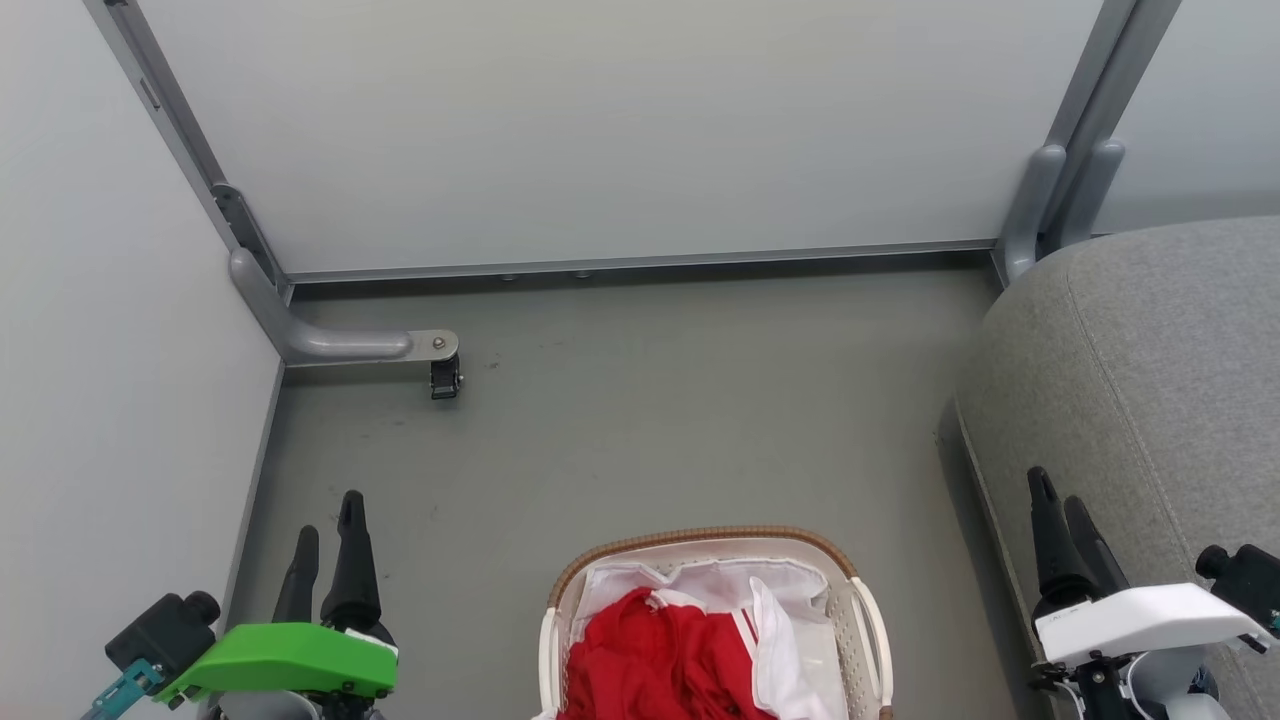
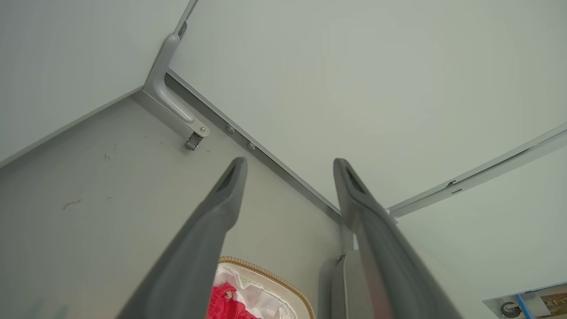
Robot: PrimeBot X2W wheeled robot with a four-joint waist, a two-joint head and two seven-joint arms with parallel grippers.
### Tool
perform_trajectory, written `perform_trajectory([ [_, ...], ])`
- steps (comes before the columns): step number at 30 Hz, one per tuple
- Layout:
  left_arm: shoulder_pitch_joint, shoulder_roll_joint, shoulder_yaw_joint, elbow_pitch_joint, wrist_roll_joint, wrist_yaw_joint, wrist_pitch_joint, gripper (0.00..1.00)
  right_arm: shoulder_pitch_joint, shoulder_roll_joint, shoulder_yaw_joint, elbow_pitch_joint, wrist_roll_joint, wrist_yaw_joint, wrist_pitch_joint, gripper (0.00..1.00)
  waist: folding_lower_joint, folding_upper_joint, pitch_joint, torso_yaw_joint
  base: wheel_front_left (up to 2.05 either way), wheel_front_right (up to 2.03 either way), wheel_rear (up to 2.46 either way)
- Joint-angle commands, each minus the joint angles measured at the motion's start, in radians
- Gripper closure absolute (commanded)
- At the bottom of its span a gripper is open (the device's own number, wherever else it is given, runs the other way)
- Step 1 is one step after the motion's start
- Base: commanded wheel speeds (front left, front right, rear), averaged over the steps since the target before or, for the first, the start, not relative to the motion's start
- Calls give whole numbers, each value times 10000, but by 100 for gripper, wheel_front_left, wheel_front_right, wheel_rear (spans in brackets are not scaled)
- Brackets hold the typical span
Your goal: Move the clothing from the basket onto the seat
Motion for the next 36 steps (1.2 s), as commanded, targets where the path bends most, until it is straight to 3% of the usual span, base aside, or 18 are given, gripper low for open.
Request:
perform_trajectory([
  [1, 27, 77, -84, -146, 375, 57, -109, 0, 19, -75, -35, -56, -337, -3, -117, 0, 0, 33, -10, 2, 0, 0, 0],
  [36, 461, 113, -771, 31, 3352, 298, -1029, 0, 329, -124, 206, 145, -3623, -5, -1048, 0, 0, 57, -65, 43, 0, 0, 0],
])
